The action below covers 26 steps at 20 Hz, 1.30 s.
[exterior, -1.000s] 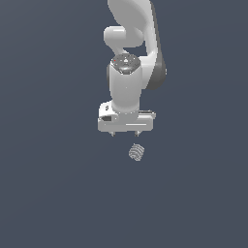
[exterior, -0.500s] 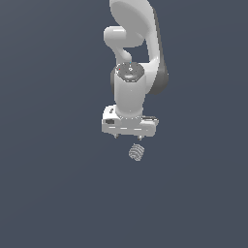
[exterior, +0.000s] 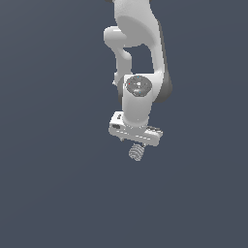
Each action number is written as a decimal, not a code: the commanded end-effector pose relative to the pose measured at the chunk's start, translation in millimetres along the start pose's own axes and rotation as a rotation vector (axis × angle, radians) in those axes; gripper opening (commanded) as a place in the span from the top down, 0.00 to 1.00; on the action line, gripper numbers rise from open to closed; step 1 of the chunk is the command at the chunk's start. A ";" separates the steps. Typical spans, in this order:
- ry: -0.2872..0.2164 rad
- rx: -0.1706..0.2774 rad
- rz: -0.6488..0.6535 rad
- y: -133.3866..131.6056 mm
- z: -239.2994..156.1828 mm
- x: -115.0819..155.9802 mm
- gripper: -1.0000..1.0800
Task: Pick up the object and move it to a goal position.
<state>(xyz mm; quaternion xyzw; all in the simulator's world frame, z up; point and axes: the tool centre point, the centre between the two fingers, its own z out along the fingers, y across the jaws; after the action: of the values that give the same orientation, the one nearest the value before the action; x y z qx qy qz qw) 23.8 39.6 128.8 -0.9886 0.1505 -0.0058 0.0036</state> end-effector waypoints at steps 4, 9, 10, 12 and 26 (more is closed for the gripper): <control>-0.005 -0.004 0.109 -11.4 18.4 -2.4 0.04; -0.008 -0.007 0.176 -18.2 29.8 -4.2 0.04; -0.008 -0.008 0.186 -19.2 31.5 -4.5 0.04; -0.009 -0.009 0.202 -20.8 34.3 -5.0 0.04; -0.010 -0.010 0.220 -22.5 57.2 -6.6 0.04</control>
<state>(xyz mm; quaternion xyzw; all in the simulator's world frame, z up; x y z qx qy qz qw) 25.7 63.3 78.8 -0.9661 0.2582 -0.0006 0.0003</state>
